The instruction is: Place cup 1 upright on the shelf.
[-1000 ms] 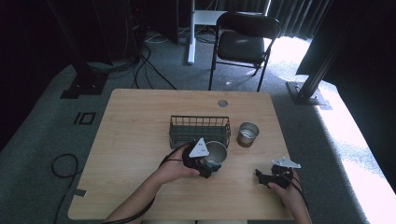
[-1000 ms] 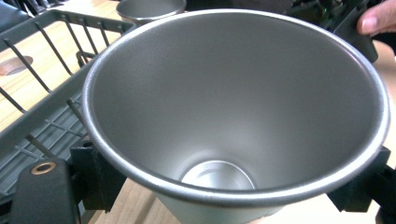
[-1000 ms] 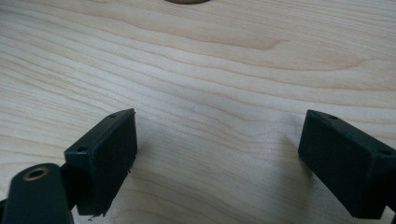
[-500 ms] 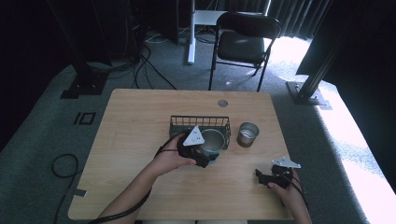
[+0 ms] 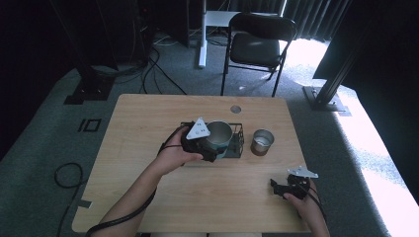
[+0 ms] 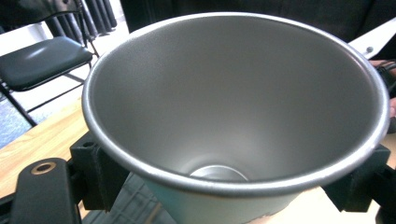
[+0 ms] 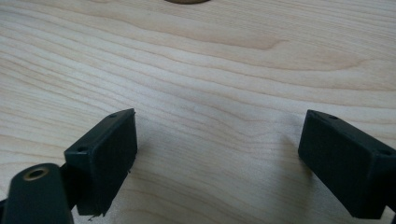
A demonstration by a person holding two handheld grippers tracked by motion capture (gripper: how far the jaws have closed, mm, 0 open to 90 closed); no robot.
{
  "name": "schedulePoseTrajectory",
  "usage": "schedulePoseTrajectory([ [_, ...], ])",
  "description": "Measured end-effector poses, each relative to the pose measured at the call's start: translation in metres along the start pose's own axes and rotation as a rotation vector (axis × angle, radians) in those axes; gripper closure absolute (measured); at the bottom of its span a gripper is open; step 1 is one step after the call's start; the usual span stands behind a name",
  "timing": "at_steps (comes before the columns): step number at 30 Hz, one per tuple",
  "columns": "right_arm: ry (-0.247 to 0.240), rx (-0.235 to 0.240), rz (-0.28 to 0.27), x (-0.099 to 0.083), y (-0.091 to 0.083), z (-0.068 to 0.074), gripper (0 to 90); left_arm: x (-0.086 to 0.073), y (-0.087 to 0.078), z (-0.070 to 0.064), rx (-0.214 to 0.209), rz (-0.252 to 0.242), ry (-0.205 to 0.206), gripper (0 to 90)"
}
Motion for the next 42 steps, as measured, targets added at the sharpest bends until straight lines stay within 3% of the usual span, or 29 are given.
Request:
schedulePoseTrajectory([
  [13,0.0,0.0,0.0,0.0,0.0,0.0,11.1,0.005,-0.009,0.05,0.152,-0.032,-0.036,16.1],
  [15,-0.001,-0.001,0.0,0.0,0.0,0.0,11.1,0.003,-0.008,0.057,0.17,-0.035,-0.043,16.1],
  [17,0.0,0.0,0.0,0.0,0.0,0.0,11.1,0.001,-0.007,0.066,0.216,-0.046,-0.047,16.0],
  [24,0.0,0.0,0.0,0.0,0.0,0.0,11.1,-0.016,-0.006,0.088,0.293,-0.058,-0.081,16.1],
  [33,0.0,0.0,0.0,0.0,0.0,0.0,11.1,-0.046,0.001,0.102,0.318,-0.017,-0.102,16.1],
  [42,0.0,0.0,0.001,0.0,0.0,0.0,11.1,-0.065,0.006,0.099,0.308,0.013,-0.11,16.0],
])
Point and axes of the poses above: each handheld gripper's, and its own axes: y roughly forward along the jaws, x roughly out of its top, z roughly to its left, the point moved 9 cm from there along y, roughly forward along the jaws, and after that the axes turned 13 degrees about -z, right-handed, at the moved point
